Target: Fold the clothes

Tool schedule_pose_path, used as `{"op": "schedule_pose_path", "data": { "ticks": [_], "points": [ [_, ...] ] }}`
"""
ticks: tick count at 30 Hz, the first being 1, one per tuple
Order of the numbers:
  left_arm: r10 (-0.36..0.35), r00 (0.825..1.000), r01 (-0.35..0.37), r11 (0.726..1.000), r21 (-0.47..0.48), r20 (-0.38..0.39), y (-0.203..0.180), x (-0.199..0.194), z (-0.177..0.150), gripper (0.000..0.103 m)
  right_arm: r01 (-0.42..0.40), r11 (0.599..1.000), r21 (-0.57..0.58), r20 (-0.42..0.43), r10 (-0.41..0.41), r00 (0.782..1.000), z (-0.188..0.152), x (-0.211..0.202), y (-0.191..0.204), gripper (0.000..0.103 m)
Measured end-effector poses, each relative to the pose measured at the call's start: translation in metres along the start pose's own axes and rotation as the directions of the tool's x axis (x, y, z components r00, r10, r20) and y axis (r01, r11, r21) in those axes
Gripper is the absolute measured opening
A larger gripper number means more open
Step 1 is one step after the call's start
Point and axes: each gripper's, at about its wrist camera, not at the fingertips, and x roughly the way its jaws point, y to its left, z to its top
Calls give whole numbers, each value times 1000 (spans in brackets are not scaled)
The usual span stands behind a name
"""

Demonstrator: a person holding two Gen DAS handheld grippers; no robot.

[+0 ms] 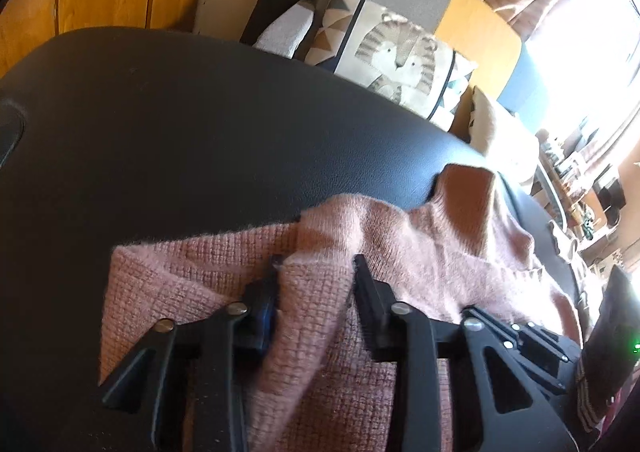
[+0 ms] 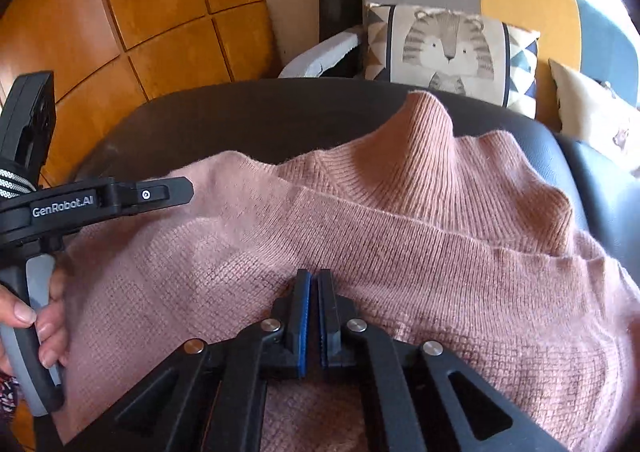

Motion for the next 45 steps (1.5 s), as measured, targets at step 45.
{"op": "schedule_pose_path", "data": {
  "ticks": [45],
  "points": [
    [159,982,-177,961,211,98,-19,-42,-22,26,-37,998,43,69,34,997,-7,-3,0,1]
  ]
}}
